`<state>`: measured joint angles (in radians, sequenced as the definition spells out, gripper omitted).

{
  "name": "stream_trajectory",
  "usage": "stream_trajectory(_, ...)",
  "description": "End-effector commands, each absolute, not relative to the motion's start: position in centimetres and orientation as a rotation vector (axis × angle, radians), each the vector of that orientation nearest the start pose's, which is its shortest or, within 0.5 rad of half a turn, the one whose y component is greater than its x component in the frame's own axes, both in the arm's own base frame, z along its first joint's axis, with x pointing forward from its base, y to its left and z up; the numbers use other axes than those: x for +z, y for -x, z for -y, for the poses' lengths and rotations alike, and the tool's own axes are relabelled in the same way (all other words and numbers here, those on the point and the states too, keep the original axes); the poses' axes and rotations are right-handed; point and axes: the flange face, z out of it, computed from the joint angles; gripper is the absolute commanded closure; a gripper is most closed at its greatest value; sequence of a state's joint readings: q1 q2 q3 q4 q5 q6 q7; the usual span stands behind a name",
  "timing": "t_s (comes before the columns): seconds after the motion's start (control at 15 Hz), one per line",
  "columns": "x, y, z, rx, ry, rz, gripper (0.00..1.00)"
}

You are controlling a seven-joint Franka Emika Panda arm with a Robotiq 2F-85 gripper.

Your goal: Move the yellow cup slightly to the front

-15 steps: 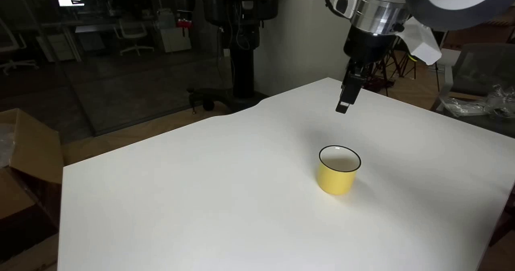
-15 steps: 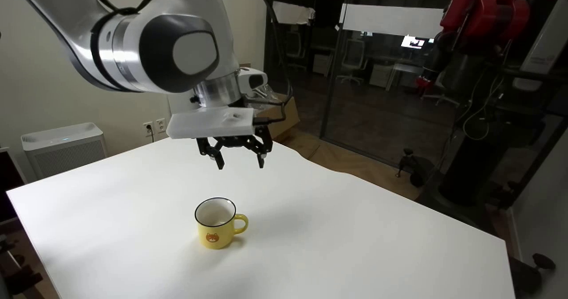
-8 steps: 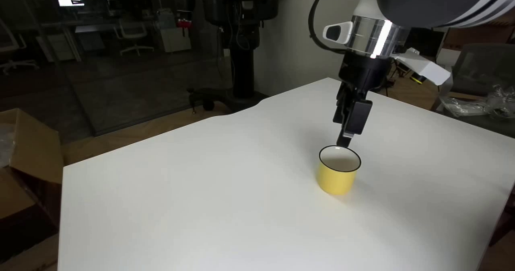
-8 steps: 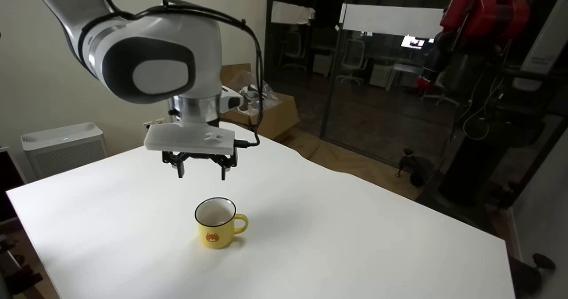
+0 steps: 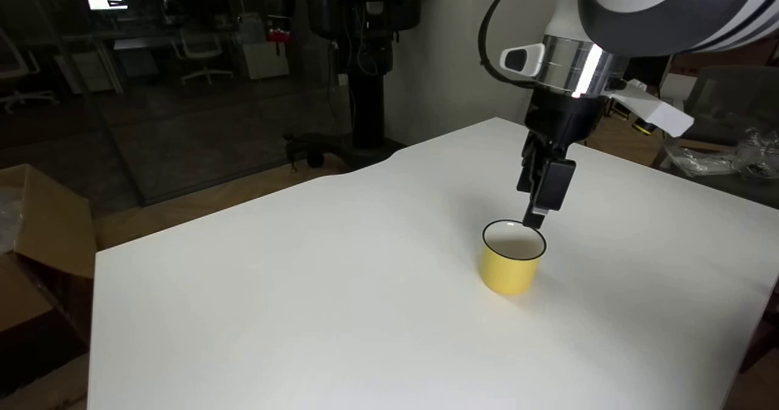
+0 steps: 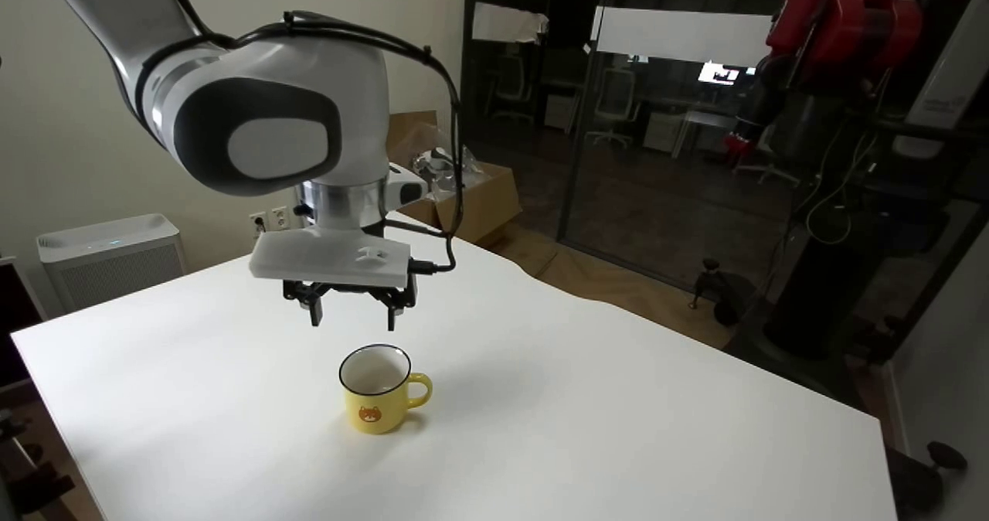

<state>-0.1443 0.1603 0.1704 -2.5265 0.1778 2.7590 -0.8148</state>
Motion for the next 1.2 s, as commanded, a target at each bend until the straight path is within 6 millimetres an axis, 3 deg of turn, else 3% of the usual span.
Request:
stream_trajectory(0.0,20.6,-46.3,1.0,-0.154,2.927,0.964,0.00)
stream_trajectory(0.13,19.6,-46.5,2.2,-0.196,2.950,0.956,0.00)
stream_trajectory(0.2,20.4,-46.2,1.3,-0.157,2.933,0.960,0.00)
stream_trajectory(0.6,19.7,-46.6,1.5,-0.138,2.941,0.937,0.00)
stream_trajectory(1.13,18.1,-51.9,7.6,-0.087,3.036,0.837,0.00)
